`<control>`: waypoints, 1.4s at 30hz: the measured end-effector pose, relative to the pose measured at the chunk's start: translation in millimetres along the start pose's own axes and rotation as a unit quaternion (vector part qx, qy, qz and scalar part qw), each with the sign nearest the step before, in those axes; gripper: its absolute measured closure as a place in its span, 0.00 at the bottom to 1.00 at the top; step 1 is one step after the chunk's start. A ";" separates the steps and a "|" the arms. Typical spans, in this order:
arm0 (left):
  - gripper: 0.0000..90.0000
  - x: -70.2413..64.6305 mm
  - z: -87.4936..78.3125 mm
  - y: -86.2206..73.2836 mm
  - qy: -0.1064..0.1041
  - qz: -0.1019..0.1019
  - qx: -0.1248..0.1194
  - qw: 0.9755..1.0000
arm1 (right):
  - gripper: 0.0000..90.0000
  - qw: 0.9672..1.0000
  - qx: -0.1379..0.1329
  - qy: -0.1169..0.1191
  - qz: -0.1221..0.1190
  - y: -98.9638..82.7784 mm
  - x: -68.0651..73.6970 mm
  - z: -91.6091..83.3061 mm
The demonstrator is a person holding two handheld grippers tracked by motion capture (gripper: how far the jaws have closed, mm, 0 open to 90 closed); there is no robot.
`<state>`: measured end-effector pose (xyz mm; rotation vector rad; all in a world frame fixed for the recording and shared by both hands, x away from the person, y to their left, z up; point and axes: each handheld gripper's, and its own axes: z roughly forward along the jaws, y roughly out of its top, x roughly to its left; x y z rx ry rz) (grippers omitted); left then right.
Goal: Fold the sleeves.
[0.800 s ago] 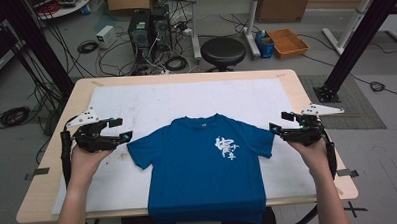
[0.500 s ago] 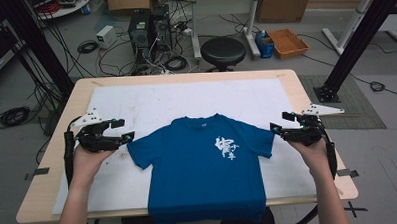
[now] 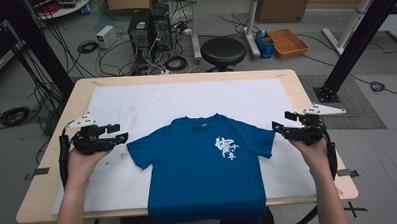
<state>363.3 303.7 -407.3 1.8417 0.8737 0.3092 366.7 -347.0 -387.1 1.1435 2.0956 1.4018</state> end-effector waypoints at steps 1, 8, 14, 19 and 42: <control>0.48 1.4 1.3 -2.0 0.003 -0.007 0.005 1.000 | 0.27 1.000 0.002 -0.002 0.001 -0.5 0.0 0.5; 0.61 6.8 10.3 -12.3 0.005 -0.037 0.045 0.998 | 0.28 1.000 0.007 -0.002 -0.001 -1.3 0.8 2.8; 0.68 5.9 20.7 -16.5 0.011 -0.037 0.077 0.996 | 0.28 1.000 0.009 -0.003 -0.001 -1.9 0.9 3.4; 0.70 7.0 25.3 -21.6 0.016 -0.042 0.091 0.995 | 0.28 1.000 0.008 -0.003 -0.003 -1.8 0.9 3.3; 0.98 -34.8 26.2 22.9 -0.056 -0.135 0.033 0.989 | 0.28 1.000 0.003 -0.005 -0.001 -0.3 -0.3 0.4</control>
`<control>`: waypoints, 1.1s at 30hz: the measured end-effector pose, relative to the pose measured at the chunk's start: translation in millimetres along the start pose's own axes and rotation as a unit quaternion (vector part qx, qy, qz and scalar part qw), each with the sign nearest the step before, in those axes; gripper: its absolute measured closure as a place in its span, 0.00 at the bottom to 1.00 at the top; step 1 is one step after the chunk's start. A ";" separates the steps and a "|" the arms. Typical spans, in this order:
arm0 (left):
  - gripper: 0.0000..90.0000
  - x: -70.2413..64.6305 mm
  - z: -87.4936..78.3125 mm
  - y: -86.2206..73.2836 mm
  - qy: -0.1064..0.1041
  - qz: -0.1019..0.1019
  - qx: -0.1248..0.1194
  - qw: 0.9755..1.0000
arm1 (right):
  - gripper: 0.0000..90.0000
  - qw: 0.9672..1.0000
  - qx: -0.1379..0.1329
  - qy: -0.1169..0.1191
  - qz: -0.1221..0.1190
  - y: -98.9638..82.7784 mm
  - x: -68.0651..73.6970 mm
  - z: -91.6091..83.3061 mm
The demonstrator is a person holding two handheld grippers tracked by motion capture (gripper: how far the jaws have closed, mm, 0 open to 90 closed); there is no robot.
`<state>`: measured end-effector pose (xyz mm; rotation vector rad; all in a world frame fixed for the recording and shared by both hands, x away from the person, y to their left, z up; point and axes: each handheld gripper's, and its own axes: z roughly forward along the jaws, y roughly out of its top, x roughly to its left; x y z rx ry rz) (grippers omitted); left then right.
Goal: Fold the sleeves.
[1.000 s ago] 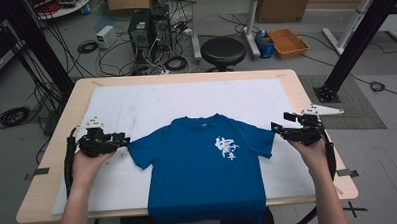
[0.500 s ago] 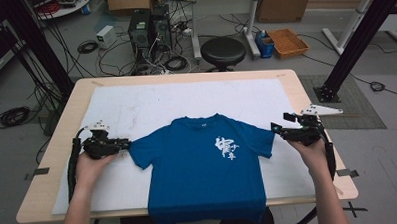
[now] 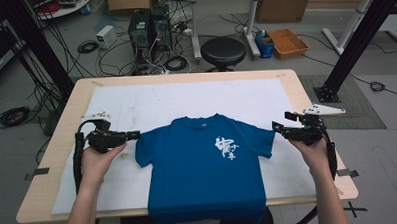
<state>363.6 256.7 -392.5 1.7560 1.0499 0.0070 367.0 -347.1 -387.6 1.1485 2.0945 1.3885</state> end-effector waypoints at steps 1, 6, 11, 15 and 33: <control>0.98 -6.7 3.8 3.5 -0.007 -0.002 -0.003 1.000 | 0.28 1.000 0.000 0.000 0.000 0.0 -0.1 0.0; 0.98 -41.7 36.0 18.7 -0.045 -0.012 -0.012 0.999 | 0.28 1.000 -0.004 0.000 0.000 0.5 -0.8 -2.8; 0.98 -56.7 62.0 22.0 -0.067 -0.018 -0.006 0.998 | 0.28 1.000 -0.008 -0.002 0.003 0.2 -2.5 -5.5; 0.98 -63.3 86.1 20.9 -0.062 -0.013 0.007 0.998 | 0.28 1.000 -0.006 -0.003 0.004 -0.1 -2.2 -4.9; 0.58 -67.9 89.1 19.8 -0.027 0.071 -0.028 0.997 | 0.32 0.999 0.012 -0.024 0.025 -5.0 -6.0 2.0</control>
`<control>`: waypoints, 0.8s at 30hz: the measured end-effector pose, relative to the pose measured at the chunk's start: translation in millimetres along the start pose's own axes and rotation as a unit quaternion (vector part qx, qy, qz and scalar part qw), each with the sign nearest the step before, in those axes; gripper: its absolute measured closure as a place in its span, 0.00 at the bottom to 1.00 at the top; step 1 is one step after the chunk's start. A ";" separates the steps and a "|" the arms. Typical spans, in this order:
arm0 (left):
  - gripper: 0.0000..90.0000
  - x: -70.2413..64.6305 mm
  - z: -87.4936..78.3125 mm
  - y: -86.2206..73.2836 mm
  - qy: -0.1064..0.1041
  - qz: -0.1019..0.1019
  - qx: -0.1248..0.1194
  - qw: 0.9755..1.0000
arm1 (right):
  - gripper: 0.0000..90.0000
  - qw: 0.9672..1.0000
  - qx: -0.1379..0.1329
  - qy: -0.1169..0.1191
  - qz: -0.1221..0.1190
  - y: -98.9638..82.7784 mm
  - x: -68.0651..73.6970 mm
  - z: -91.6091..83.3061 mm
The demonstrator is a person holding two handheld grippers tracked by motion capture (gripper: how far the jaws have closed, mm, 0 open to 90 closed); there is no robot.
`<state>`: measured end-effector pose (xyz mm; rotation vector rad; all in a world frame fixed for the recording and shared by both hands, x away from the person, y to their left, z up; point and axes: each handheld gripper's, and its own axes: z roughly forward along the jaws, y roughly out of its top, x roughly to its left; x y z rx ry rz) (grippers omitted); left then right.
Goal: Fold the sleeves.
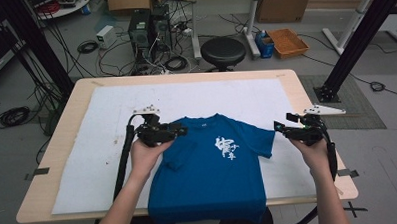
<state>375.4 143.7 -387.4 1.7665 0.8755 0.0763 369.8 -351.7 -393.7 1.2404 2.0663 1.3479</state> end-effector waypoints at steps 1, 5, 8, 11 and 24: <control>0.53 0.5 -7.3 -0.5 0.011 0.014 -0.004 1.000 | 0.34 1.000 0.002 -0.004 0.008 -0.4 -0.8 1.6; 0.49 6.4 -37.5 -6.6 0.060 0.058 -0.014 0.996 | 0.49 1.000 0.020 -0.013 0.019 -2.5 -2.8 5.9; 0.48 15.9 -60.1 -13.7 0.083 0.069 -0.026 0.994 | 0.54 0.999 0.029 -0.018 0.024 -5.6 -4.5 9.3; 0.47 27.1 -79.3 -20.8 0.099 0.070 -0.043 0.992 | 0.60 0.997 0.056 -0.035 0.046 -14.0 -11.1 19.2; 0.47 52.7 -96.7 -32.0 0.108 0.046 -0.039 0.992 | 0.71 0.989 0.102 -0.057 0.094 -25.7 -23.5 45.0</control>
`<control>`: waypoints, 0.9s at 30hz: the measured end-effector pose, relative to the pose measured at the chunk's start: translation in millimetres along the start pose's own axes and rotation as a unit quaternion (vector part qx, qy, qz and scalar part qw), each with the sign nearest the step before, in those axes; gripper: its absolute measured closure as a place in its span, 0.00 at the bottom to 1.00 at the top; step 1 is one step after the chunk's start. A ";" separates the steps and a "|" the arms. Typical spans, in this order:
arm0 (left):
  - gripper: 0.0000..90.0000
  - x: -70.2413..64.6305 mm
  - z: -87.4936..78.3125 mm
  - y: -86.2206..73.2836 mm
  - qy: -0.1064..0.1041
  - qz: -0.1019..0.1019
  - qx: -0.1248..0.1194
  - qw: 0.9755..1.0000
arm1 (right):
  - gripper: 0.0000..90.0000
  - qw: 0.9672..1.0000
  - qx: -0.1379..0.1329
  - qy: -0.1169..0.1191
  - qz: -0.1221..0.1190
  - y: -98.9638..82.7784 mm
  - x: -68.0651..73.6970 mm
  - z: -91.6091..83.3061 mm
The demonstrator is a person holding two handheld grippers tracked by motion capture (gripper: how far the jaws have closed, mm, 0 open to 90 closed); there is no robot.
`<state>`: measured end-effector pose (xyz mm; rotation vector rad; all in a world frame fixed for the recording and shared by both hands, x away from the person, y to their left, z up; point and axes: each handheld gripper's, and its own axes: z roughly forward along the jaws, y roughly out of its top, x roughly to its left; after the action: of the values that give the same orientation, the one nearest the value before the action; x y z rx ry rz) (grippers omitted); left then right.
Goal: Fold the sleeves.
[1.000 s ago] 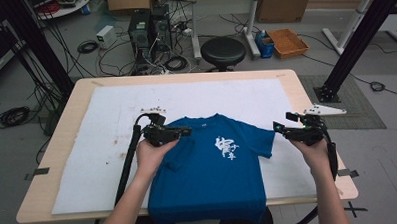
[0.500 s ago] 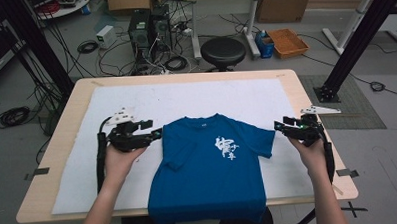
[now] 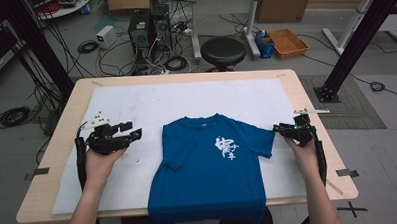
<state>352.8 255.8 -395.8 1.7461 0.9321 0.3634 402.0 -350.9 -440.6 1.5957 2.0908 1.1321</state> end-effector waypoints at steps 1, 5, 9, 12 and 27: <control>0.47 -0.3 0.4 -0.2 0.000 -0.002 0.000 1.000 | 0.72 1.000 0.006 -0.005 -0.005 -0.1 0.7 3.1; 0.48 -1.3 1.5 -0.6 0.002 0.002 0.007 1.000 | 0.78 1.000 0.015 -0.009 -0.011 -0.2 3.1 7.7; 0.47 -2.7 2.9 -0.9 0.002 0.002 0.011 1.000 | 0.90 0.999 0.024 -0.009 -0.034 -1.1 7.2 8.9; 0.48 -3.1 3.2 -1.1 0.003 0.001 0.011 1.000 | 0.99 0.999 0.021 -0.010 -0.047 -1.1 10.7 6.8; 0.48 3.7 3.1 -0.2 -0.007 -0.010 0.004 1.000 | 0.99 0.994 -0.030 0.021 -0.098 30.5 95.3 -33.8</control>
<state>357.2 256.5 -397.9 1.7443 0.9417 0.3354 368.1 -275.9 -374.5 1.3169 2.1636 1.1563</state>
